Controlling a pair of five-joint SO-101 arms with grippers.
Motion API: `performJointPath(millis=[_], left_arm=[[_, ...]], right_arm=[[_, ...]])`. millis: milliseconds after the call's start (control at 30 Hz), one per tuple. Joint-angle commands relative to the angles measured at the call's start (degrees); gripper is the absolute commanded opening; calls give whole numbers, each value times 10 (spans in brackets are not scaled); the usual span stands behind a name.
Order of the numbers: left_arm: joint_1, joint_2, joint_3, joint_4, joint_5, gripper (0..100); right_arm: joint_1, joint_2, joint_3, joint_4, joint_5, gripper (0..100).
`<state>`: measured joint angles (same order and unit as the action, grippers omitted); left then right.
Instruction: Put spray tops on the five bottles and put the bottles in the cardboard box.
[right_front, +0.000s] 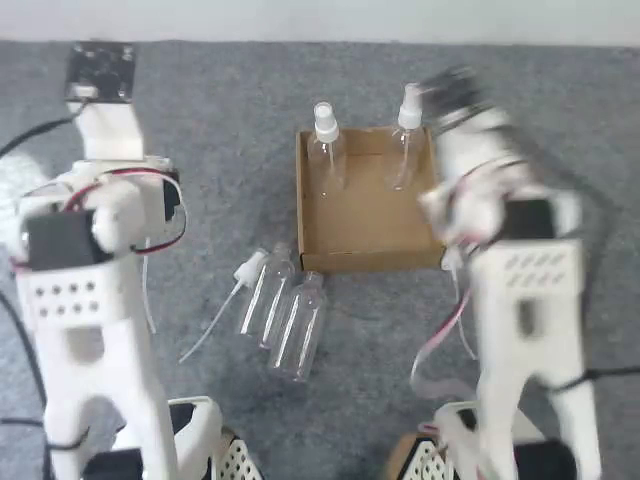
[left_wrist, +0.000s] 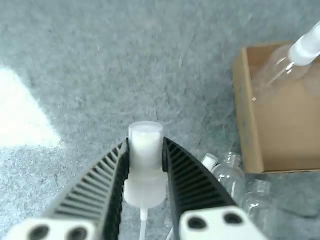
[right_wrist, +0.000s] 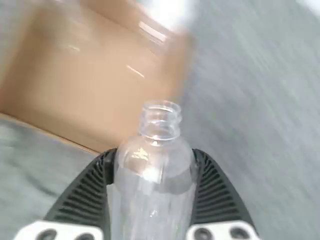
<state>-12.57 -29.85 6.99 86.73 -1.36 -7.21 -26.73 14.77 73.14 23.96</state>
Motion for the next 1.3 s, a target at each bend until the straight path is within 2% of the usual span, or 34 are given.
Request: performJointPath(millis=[0,67,233,400,467,600,667,867,1067,1267], left_arm=[[-4,-109,-36,7,16,10],[-3,-160,-36,-1,18,10],[-2,-222,-36,-42,91,10],[-1,-225,-34,-102,170,9],[6,-229,-22,-136,203,9],[73,-229,15,-180,229,9],[101,-229,39,-209,235,9],[108,-227,88,-262,248,9],[120,-230,109,-261,249,9],[156,-230,109,-207,246,9]], right_arm=[[-190,-127,120,-102,-74,6],[-247,-159,173,-148,-98,6],[-363,-215,295,-273,-140,6],[-429,-248,360,-318,-146,6],[-442,-262,374,-321,-146,6],[-461,-285,406,-326,-146,6],[-462,-297,427,-360,-149,6],[-461,-342,522,-482,-150,6],[-458,-350,546,-509,-150,6],[-458,-345,548,-504,-150,6]])
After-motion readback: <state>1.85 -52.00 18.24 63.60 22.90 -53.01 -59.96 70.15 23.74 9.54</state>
